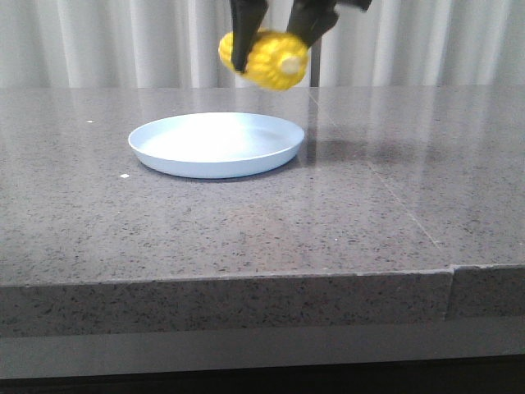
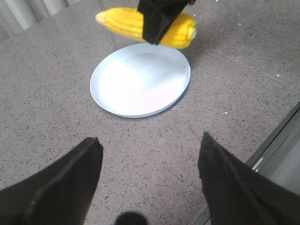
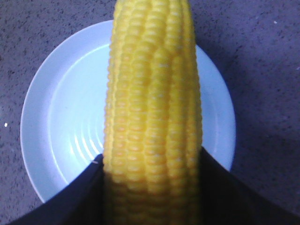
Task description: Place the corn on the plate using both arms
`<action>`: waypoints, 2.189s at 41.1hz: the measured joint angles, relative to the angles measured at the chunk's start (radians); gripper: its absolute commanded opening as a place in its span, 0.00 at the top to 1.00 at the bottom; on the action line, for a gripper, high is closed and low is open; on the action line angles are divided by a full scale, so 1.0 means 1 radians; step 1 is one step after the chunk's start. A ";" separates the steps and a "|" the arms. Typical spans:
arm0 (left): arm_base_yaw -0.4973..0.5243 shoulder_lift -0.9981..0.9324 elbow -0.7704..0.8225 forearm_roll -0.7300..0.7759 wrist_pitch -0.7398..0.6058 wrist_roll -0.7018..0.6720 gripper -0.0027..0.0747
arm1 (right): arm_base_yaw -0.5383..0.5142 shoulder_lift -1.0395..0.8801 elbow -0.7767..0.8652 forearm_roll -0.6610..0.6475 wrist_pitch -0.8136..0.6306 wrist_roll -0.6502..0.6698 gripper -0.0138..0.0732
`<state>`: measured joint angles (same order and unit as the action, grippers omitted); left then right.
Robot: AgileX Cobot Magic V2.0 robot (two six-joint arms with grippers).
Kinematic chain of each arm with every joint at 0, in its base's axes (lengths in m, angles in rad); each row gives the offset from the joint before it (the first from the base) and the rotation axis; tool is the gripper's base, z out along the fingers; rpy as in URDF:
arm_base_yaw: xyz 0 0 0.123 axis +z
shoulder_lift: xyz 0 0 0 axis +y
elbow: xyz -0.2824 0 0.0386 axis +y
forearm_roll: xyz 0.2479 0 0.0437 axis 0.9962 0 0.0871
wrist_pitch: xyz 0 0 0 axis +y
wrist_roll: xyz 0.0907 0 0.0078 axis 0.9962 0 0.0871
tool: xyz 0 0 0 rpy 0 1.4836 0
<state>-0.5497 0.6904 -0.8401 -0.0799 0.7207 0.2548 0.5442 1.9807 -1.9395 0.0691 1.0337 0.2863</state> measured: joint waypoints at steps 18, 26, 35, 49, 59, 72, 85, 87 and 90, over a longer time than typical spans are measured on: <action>0.000 0.000 0.000 0.000 0.000 0.000 0.40 | 0.041 0.130 0.000 0.061 -0.104 0.085 0.18; 0.000 0.000 0.000 0.000 0.000 0.000 0.40 | 0.041 0.082 0.000 -0.008 -0.064 0.084 0.15; 0.000 0.000 0.000 0.000 0.000 0.000 0.40 | 0.051 -0.103 0.013 -0.079 0.012 -0.012 0.15; 0.000 0.000 0.000 0.000 0.000 0.000 0.40 | 0.058 -0.534 0.348 -0.069 0.046 -0.228 0.15; 0.000 0.000 0.000 0.000 0.000 0.000 0.40 | 0.058 -0.869 0.586 -0.064 0.046 -0.241 0.15; 0.000 0.000 0.000 0.000 0.000 0.000 0.40 | 0.058 -1.227 0.816 -0.064 0.046 -0.241 0.15; 0.000 0.000 0.000 0.000 0.000 0.000 0.40 | 0.058 -1.437 0.924 -0.064 0.040 -0.241 0.16; 0.000 0.000 0.000 0.000 0.000 0.000 0.40 | 0.058 -1.445 0.925 -0.064 0.036 -0.241 0.19; 0.000 0.000 0.000 0.000 0.000 0.000 0.40 | 0.058 -1.450 0.928 -0.064 0.029 -0.241 0.29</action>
<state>-0.5497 0.6904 -0.8401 -0.0799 0.7207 0.2548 0.6027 0.5305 -1.0117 0.0052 1.0626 0.0457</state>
